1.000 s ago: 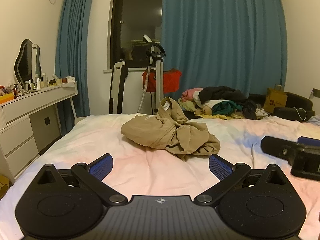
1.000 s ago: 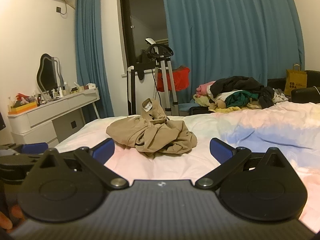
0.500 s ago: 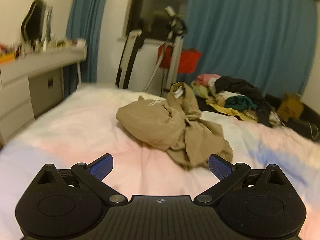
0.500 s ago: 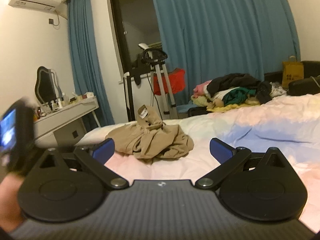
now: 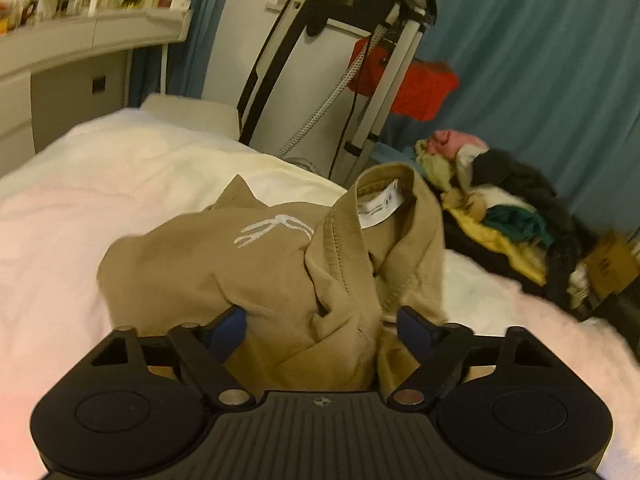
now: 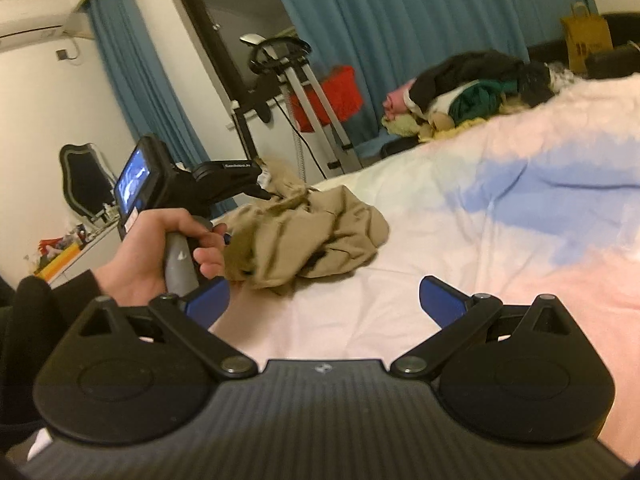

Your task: Fold clothes

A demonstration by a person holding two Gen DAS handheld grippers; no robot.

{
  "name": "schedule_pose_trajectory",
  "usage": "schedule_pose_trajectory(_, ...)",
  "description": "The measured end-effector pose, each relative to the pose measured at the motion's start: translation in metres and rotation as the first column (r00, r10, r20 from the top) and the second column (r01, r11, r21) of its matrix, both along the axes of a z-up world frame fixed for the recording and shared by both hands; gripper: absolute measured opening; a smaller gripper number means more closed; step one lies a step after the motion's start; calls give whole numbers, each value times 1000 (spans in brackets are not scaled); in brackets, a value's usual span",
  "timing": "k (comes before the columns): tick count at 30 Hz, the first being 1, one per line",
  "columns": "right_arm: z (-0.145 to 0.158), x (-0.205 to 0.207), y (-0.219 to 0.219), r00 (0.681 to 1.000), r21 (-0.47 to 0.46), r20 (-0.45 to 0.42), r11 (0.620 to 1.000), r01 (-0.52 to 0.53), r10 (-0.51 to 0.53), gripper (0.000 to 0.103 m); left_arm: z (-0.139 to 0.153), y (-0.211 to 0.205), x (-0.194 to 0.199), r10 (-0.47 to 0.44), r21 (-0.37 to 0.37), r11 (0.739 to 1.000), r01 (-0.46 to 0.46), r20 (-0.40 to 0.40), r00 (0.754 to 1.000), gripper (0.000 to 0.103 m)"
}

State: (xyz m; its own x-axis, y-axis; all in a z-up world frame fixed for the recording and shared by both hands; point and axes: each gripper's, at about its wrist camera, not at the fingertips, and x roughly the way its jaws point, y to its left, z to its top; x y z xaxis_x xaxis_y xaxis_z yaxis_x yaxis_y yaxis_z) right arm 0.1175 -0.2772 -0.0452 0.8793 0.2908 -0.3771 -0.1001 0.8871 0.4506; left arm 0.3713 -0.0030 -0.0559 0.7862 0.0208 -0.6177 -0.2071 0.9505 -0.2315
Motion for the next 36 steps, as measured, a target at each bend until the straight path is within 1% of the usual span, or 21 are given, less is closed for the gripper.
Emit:
schedule_pose_trajectory(1, -5, 7, -2, 1000, 5, -11, 1000, 1, -1, 103, -3, -4, 2, -12, 50, 999, 11, 6, 1000, 66)
schedule_pose_trajectory(2, -11, 14, -4, 1000, 12, -23, 1000, 2, -1, 103, -6, -8, 4, -23, 101, 995, 22, 11, 1000, 54)
schedule_pose_trajectory(3, -16, 19, -5, 999, 20, -33, 1000, 1, -1, 103, -7, -10, 3, -34, 134, 991, 31, 23, 999, 39)
schedule_pose_trajectory(4, -20, 22, -6, 999, 27, -40, 1000, 2, -1, 103, -6, -11, -1, -44, 152, 988, 37, 42, 998, 30)
schedule_pose_trajectory(5, -24, 26, -7, 999, 35, -46, 999, 2, 0, 103, -5, -12, -5, -54, 166, 985, 44, 55, 997, 11)
schedule_pose_trajectory(6, -27, 29, -7, 999, 42, -52, 999, 0, 2, 103, -3, -10, -11, -67, 167, 984, 55, 67, 995, 7)
schedule_pose_trajectory(9, -28, 31, -4, 999, 49, -51, 999, -10, 13, 103, 13, -6, -43, -101, 132, 987, 86, 108, 989, 4)
schedule_pose_trajectory(12, -27, 28, 1, 999, 39, -38, 999, -16, 18, 103, 43, -8, -93, -123, 101, 989, 106, 180, 976, 4)
schedule_pose_trajectory(15, -23, 17, 8, 999, 18, -15, 999, -37, 37, 103, 70, -1, -154, -150, 45, 989, 143, 243, 958, 4)
schedule_pose_trajectory(19, -11, -1, 16, 998, -3, 32, 998, -63, 63, 103, 90, 8, -230, -202, 67, 979, 190, 321, 925, 4)
schedule_pose_trajectory(20, -7, -6, 18, 997, -10, 46, 998, -67, 67, 103, 93, 12, -248, -209, 61, 978, 200, 336, 918, 4)
schedule_pose_trajectory(23, 6, -23, 24, 994, -61, 95, 997, -56, 61, 103, 98, 26, -295, -226, 31, 972, 231, 372, 900, 3)
schedule_pose_trajectory(26, 14, -39, 32, 992, -106, 115, 993, -46, 58, 103, 89, 41, -330, -232, 18, 969, 246, 408, 883, 3)
schedule_pose_trajectory(27, 15, -43, 35, 992, -120, 113, 992, -43, 57, 103, 84, 46, -338, -229, 2, 968, 250, 412, 882, 3)
schedule_pose_trajectory(30, 17, -55, 48, 992, -156, 112, 987, -35, 52, 103, 70, 63, -352, -210, -74, 962, 261, 408, 889, 4)
schedule_pose_trajectory(33, 16, -58, 64, 993, -186, 104, 982, -32, 53, 103, 62, 77, -354, -200, -126, 954, 271, 403, 893, 4)
schedule_pose_trajectory(36, 14, -38, 86, 994, -214, 83, 976, -51, 70, 103, 58, 85, -357, -219, -110, 951, 288, 419, 881, 4)
